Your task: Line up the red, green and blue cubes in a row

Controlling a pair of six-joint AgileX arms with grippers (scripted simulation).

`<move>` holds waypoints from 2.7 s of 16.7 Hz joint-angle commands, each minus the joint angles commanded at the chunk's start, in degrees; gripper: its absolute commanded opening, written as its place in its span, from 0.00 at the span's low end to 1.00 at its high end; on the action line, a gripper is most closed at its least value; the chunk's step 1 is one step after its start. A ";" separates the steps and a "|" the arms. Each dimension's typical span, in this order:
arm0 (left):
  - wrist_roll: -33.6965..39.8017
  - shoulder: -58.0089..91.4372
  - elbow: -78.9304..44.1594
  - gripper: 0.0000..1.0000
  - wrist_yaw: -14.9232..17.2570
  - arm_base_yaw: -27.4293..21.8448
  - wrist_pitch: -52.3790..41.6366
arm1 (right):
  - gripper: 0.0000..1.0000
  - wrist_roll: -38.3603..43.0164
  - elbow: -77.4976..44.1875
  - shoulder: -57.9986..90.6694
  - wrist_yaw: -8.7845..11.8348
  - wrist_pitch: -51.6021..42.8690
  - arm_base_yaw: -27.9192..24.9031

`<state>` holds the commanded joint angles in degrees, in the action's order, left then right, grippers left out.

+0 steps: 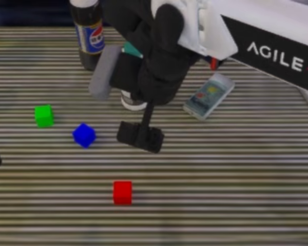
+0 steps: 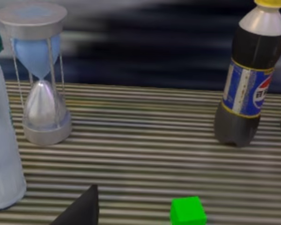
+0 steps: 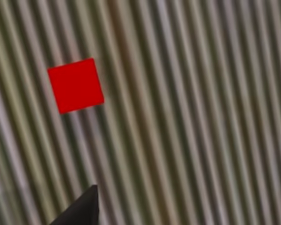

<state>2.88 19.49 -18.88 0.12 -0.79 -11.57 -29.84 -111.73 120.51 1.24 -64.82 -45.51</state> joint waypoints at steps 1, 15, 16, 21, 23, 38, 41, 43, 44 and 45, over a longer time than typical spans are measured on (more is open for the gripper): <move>0.57 4.88 -4.24 1.00 0.05 -0.20 -2.55 | 1.00 1.30 4.34 -5.17 0.28 3.00 2.19; 9.43 89.91 -69.92 1.00 -0.31 -3.03 -44.60 | 1.00 23.71 86.76 -93.98 1.18 49.12 35.70; 9.96 94.06 -73.58 1.00 -0.28 -3.17 -46.73 | 1.00 24.85 91.62 -98.86 0.85 51.88 37.44; 11.99 109.89 -88.06 1.00 0.02 -3.67 -54.35 | 1.00 28.89 108.27 -116.65 -0.77 62.31 43.57; 12.38 112.65 -90.79 1.00 0.10 -3.74 -55.73 | 1.00 29.66 111.13 -119.82 -1.15 64.34 44.68; 12.33 118.40 -82.68 1.00 0.18 -3.69 -41.92 | 1.00 29.84 111.73 -120.50 -1.24 64.82 44.94; 12.34 118.70 -82.27 1.00 0.18 -3.70 -41.39 | 1.00 29.84 111.73 -120.50 -1.24 64.82 44.94; 12.34 118.70 -82.27 0.92 0.18 -3.70 -41.39 | 1.00 29.84 111.73 -120.50 -1.24 64.82 44.94; 12.34 118.70 -82.27 0.85 0.18 -3.70 -41.39 | 1.00 29.84 111.73 -120.50 -1.24 64.82 44.94; 12.34 118.70 -82.27 0.77 0.18 -3.70 -41.39 | 1.00 29.84 111.73 -120.50 -1.24 64.82 44.94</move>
<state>15.22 138.19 -101.15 0.30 -4.49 -52.96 0.00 0.00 0.00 0.00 0.00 -0.57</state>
